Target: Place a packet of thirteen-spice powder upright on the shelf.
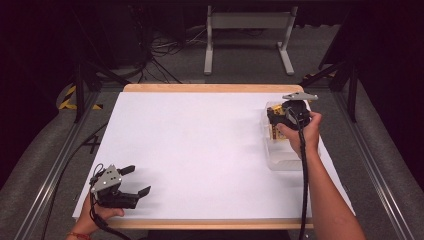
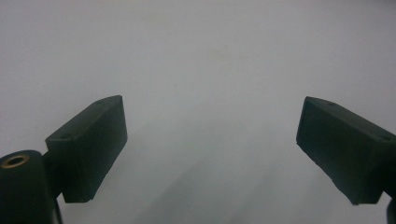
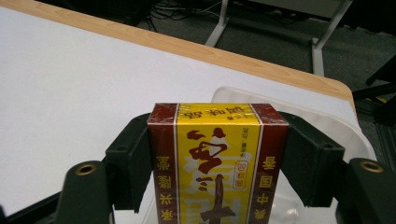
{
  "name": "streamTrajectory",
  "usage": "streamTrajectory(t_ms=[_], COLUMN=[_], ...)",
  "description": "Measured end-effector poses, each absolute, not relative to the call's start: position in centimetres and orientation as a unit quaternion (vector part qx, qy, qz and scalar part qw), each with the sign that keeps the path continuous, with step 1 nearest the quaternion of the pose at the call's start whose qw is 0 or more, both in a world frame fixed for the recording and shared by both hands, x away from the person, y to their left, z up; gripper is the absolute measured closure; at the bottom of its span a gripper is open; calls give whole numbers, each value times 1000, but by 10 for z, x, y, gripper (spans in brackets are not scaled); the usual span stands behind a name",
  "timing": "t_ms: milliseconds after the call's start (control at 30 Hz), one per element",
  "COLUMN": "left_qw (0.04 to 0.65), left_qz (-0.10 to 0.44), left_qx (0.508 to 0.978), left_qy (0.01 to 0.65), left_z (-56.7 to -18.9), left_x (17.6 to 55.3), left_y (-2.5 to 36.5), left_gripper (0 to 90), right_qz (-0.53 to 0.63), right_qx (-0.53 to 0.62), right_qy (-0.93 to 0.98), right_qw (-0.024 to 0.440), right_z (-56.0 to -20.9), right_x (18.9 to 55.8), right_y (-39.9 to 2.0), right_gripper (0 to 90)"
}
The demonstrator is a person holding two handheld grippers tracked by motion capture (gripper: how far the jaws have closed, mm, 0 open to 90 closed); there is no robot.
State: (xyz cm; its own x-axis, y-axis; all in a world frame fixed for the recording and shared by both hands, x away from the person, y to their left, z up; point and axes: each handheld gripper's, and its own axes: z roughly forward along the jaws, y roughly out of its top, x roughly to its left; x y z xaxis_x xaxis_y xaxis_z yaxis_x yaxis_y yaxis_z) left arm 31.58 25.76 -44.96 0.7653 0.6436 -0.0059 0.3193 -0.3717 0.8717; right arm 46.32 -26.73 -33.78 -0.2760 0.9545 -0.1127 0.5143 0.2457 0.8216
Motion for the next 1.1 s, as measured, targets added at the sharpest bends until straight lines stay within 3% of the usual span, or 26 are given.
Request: streamTrajectory(t_ms=[1100], left_qw=[477], left_qz=[168], left_qx=[809], left_qy=[299], left_z=[-449], left_x=[315], left_y=[257], left_gripper=[94], right_qz=[304], right_qx=[510], right_qy=[750], right_qw=[291], right_z=[-349], right_x=[433], right_y=[-292], right_gripper=[302])
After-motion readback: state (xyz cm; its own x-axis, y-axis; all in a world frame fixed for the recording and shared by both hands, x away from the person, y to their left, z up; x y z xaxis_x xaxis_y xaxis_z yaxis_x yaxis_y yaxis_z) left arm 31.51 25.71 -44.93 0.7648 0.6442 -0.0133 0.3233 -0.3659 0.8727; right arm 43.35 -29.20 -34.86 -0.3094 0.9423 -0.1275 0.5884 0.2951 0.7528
